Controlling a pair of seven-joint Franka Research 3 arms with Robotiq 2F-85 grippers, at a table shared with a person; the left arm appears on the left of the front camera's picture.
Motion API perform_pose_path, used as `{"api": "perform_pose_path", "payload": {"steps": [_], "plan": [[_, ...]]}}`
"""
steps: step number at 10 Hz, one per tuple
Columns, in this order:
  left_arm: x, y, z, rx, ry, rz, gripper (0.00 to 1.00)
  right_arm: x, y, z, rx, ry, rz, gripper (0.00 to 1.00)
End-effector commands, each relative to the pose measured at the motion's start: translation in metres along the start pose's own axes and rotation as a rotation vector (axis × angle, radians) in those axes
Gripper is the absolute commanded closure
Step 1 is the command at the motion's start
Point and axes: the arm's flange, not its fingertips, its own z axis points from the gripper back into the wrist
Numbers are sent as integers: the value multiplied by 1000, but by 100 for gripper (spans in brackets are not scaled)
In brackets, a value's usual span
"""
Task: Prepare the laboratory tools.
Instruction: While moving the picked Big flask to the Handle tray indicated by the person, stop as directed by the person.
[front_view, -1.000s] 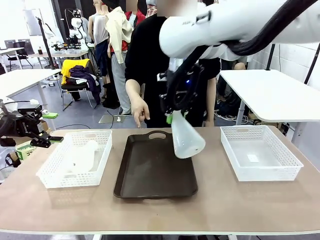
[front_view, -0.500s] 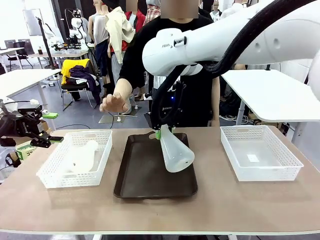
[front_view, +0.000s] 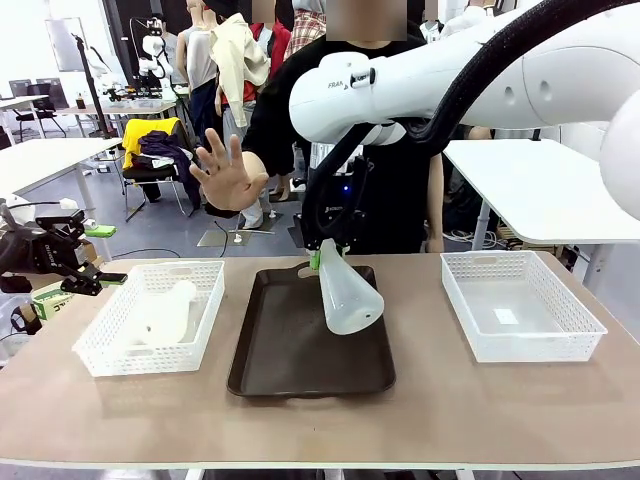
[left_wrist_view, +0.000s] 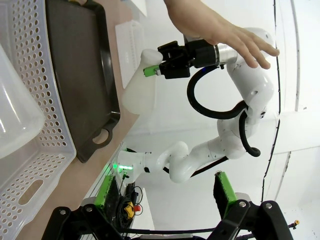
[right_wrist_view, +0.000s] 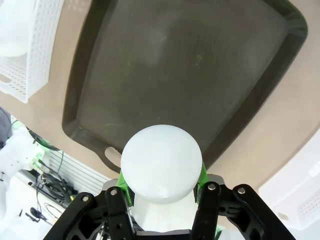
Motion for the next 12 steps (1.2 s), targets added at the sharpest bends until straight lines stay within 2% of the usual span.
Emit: {"api": "perform_pose_path", "payload": {"steps": [1,6,12], "plan": [[0,-2,2,-3,-2,-3,0,-1,-5,3,52,-27,-40,100],[0,-2,2,-3,-2,-3,0,-4,-14,10,98,-70,-63,100],[0,-2,2,-3,-2,-3,0,5,-13,12,70,-53,-44,100]]}}
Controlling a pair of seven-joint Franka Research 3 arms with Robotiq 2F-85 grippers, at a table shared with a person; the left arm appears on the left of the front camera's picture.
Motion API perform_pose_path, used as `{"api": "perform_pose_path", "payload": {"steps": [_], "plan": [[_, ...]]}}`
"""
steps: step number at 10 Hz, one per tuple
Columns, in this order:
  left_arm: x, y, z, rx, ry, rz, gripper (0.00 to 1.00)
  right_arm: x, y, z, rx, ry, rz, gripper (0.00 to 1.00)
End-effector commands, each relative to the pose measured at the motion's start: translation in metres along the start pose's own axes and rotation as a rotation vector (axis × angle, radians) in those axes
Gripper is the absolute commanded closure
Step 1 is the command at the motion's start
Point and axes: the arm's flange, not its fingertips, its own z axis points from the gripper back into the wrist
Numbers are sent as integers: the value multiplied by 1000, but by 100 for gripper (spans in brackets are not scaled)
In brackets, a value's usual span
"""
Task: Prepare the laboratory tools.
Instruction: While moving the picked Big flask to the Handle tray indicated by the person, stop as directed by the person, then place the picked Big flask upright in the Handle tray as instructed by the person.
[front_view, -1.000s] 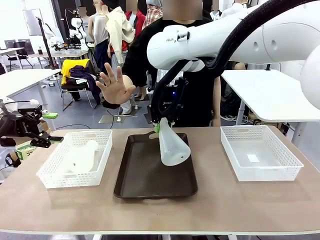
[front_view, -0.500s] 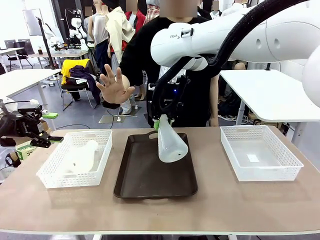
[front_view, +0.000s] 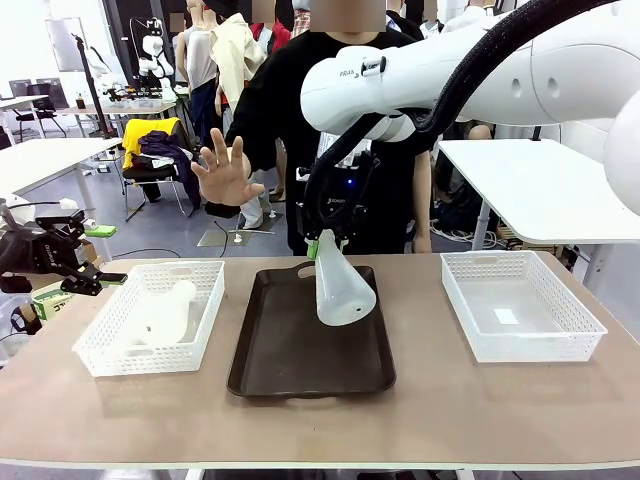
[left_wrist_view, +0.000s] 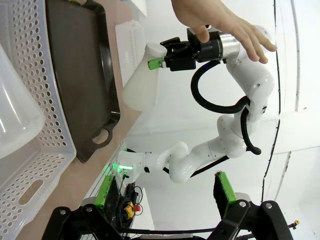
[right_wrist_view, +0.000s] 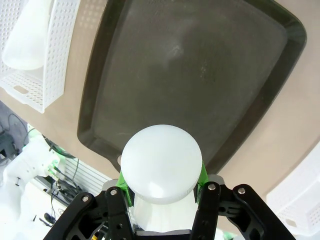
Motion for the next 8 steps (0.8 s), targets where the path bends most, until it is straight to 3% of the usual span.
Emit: {"api": "perform_pose_path", "payload": {"steps": [1,8], "plan": [[0,-2,2,-3,-2,-3,0,0,-1,1,0,-2,-1,100],[0,-2,2,-3,-2,-3,0,0,-1,1,0,-2,-1,100]]}}
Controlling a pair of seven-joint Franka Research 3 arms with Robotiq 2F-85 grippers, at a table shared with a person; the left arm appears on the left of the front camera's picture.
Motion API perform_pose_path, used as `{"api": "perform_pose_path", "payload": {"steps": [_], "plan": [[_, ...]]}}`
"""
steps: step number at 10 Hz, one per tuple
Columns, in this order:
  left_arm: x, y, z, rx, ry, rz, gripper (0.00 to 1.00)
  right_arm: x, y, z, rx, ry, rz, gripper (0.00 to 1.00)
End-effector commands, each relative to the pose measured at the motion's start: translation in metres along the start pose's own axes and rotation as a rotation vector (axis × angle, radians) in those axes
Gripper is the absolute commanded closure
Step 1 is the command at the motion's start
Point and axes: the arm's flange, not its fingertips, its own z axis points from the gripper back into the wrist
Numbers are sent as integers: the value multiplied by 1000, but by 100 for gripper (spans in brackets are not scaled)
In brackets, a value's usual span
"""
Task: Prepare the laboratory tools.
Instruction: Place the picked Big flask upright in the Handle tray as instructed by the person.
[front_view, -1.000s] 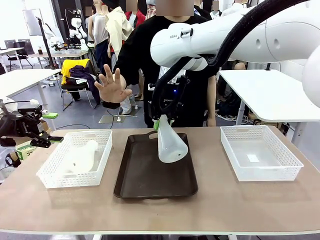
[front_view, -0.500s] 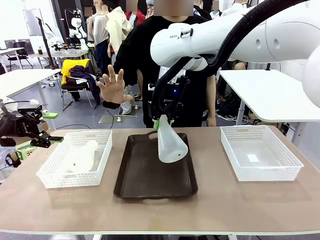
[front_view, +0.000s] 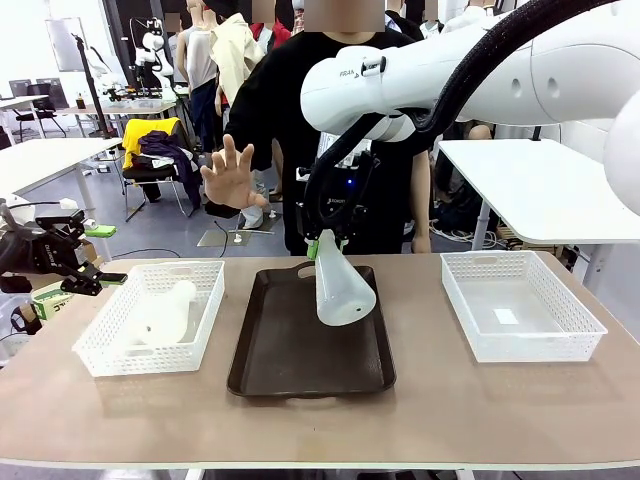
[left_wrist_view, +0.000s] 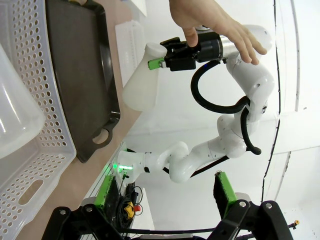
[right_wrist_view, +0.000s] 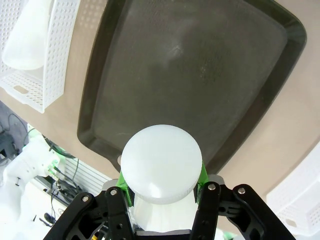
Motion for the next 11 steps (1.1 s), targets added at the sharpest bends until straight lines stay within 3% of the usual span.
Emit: {"api": "perform_pose_path", "payload": {"steps": [1,11], "plan": [[0,-2,2,-3,-2,-3,0,0,-1,1,0,-2,-1,100],[0,-2,2,-3,-2,-3,0,0,-1,1,0,-2,-1,100]]}}
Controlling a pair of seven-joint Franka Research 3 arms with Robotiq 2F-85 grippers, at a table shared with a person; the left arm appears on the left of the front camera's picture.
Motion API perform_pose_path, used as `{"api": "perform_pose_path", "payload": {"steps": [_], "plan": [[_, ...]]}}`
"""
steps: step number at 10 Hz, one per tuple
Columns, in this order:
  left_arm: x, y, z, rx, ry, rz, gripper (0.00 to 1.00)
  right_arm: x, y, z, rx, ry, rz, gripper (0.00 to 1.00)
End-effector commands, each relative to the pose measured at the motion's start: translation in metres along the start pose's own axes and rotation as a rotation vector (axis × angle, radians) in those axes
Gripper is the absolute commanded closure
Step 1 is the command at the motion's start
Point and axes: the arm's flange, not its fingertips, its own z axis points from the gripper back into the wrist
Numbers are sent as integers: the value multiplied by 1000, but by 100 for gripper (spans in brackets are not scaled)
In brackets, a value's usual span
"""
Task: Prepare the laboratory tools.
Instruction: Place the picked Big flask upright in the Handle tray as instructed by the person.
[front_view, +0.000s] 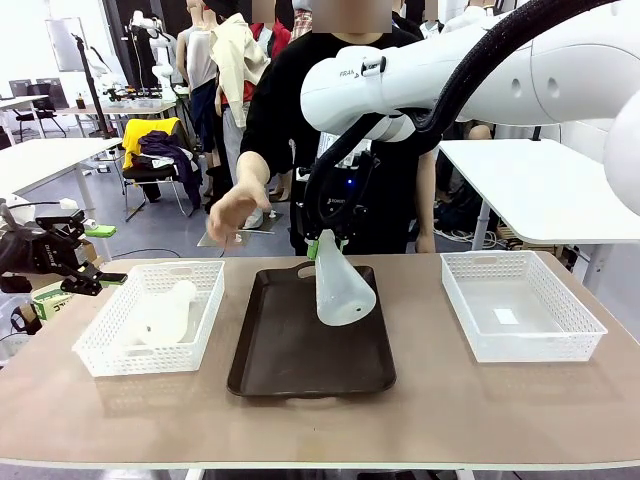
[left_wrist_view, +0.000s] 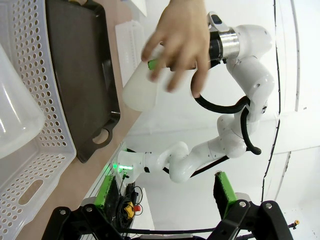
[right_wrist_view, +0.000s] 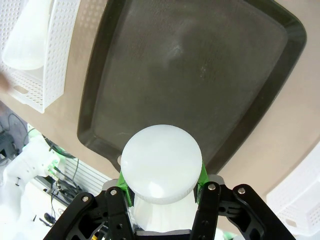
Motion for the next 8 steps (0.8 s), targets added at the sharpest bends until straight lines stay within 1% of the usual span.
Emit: {"api": "perform_pose_path", "payload": {"steps": [1,8], "plan": [[0,-2,2,-3,-2,-3,0,0,-1,1,0,-2,-1,100],[0,-2,2,-3,-2,-3,0,0,-1,1,0,-2,-1,100]]}}
